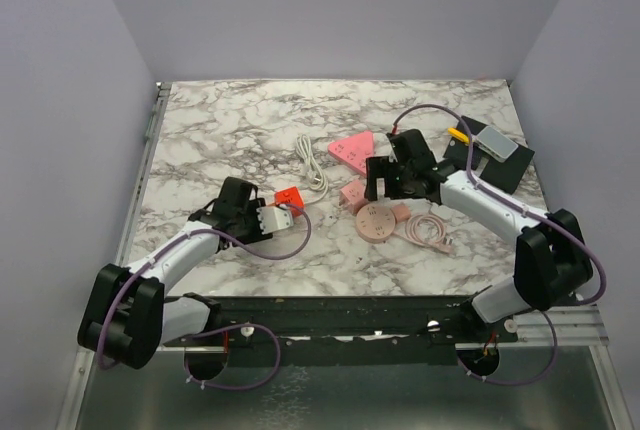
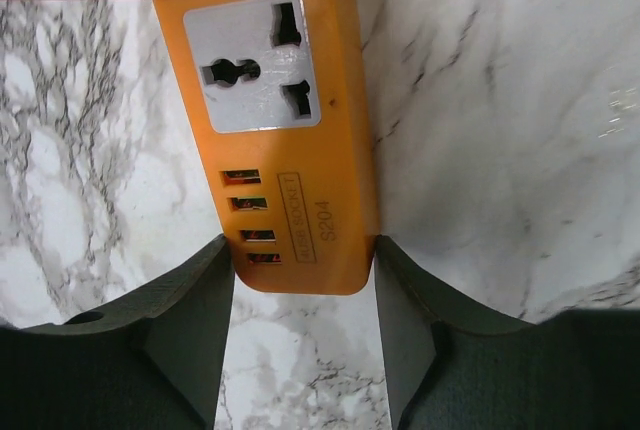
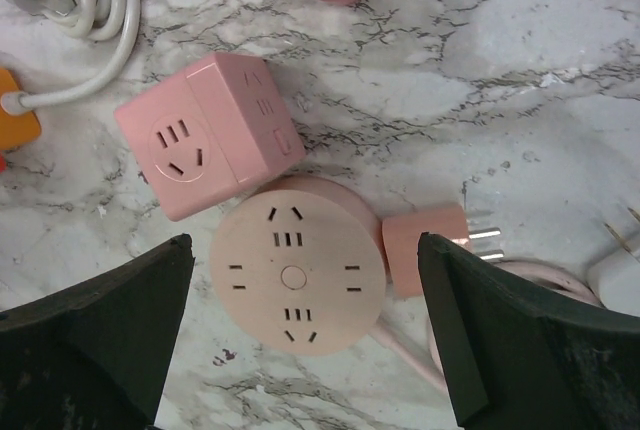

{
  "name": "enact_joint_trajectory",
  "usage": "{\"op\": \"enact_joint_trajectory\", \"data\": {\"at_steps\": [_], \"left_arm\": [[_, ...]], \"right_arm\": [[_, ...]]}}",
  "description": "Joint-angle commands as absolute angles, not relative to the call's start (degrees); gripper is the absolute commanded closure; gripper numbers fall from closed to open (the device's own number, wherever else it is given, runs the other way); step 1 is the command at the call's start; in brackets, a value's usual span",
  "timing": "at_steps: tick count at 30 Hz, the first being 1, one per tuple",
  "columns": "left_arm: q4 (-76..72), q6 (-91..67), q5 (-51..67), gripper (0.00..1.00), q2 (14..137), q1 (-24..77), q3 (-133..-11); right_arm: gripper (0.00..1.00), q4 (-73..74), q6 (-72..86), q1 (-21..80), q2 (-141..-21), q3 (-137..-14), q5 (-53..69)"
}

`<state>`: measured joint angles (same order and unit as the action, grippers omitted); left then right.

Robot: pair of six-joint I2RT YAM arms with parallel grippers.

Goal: Insert the plug
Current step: Move the socket to the center of the board.

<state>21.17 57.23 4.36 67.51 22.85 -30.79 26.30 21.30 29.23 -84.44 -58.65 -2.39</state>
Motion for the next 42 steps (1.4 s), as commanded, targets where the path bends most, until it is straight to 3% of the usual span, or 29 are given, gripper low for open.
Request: {"op": "enact_joint_trajectory", "data": {"at_steps": [1,10,18,20,22,24,25,26,35,42], "left_arm": [[20.81,63.52,3.74,0.71,69.22,17.2,-31.8],[30.95,74.33,13.62,0.72,67.99,16.7,-32.13],[33.76,79.42,12.15,0.78,71.15,16.11,-33.37],[33.69,79.36,12.2,0.72,71.96,15.36,-34.5],[33.58,78.99,12.11,0.59,72.22,14.65,-35.53],[33.64,78.23,12.27,0.36,71.6,14.07,-36.55],[34.01,78.19,12.37,0.16,71.02,13.79,-37.29],[34.34,78.22,12.39,0.03,70.37,13.67,-37.6],[37.57,76.73,19.36,0.01,60.59,13.4,-44.38],[36.65,81.23,31.4,0.01,50.3,13.45,-49.24]], "right_arm": [[0.0,21.67,18.49,29.78,-88.12,-60.97,2.48],[0.0,20.66,14.61,34.13,-95.26,-65.05,0.27],[0.0,19.71,14.14,35.22,-97.5,-65.08,-1.34],[0.0,19.61,13.87,35.36,-98.29,-65.36,-1.73],[0.0,19.53,13.6,35.63,-99.26,-65.91,-2.05],[0.03,19.51,13.39,35.92,-100.14,-66.54,-2.34],[0.06,19.51,13.35,36.04,-100.57,-66.72,-2.49],[0.1,19.43,13.34,36.19,-100.86,-66.85,-2.57],[0.58,19.72,12.46,36.56,-99.9,-67.27,-0.58],[0.68,23.9,10.73,36.56,-93.94,-71.49,11.79]]}}
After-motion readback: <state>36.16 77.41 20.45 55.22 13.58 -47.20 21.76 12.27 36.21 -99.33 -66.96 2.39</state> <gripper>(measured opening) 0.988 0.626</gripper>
